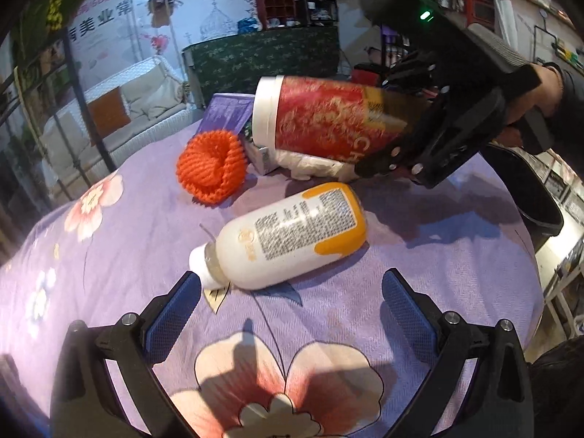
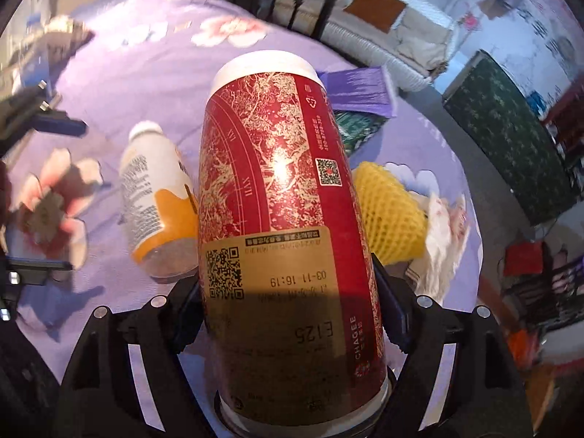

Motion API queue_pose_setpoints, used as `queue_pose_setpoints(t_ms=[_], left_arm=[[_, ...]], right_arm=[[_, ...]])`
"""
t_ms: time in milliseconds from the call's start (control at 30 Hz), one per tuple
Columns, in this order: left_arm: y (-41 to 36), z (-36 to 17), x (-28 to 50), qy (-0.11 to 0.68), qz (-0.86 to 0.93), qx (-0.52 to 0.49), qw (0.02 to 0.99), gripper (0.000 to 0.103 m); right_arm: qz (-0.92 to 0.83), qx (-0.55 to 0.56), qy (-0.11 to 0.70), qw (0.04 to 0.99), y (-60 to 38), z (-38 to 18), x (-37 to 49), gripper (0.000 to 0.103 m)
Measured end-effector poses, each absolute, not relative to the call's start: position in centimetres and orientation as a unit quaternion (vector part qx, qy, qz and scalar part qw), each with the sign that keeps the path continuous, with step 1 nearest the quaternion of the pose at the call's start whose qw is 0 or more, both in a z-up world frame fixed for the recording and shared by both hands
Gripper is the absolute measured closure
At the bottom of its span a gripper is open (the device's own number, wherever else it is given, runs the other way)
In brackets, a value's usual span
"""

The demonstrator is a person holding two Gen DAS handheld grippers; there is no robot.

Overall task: Collect trash
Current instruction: 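Lift the red cup with the right gripper while the left gripper grasps the white bottle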

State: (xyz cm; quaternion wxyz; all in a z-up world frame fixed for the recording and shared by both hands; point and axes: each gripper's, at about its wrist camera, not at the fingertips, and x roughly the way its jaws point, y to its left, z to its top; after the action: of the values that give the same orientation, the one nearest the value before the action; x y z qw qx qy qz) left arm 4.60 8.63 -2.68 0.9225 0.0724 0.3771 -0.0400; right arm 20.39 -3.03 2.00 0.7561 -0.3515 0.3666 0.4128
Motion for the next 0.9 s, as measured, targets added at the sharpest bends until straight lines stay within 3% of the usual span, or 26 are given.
queue_pose_setpoints(t_ms=[267,567,733,900], left_arm=[[7.7,-1.6,7.5,0.400,-0.136,0.198,0.884,0.006],[5.8,-7.1,11.2,0.468,-0.202,0.377,0.774,0.006],[5.5,-8.4,13.2,0.493,-0.200,0.386,0.754,0.007],[5.6,-7.6,13.6,0.504,-0.210,0.358,0.758,0.025]], right_arm=[[0.411,-0.224,0.372,0.802,-8.2,4.2,19.4,0.025],[0.395,-0.154,0.379,0.823,-11.6,4.0,17.1,0.024],[0.384,-0.135,0.380,0.831,-12.5,3.5,15.7,0.024],[0.379,-0.113,0.385,0.834,-13.7,2.4,15.0,0.024]])
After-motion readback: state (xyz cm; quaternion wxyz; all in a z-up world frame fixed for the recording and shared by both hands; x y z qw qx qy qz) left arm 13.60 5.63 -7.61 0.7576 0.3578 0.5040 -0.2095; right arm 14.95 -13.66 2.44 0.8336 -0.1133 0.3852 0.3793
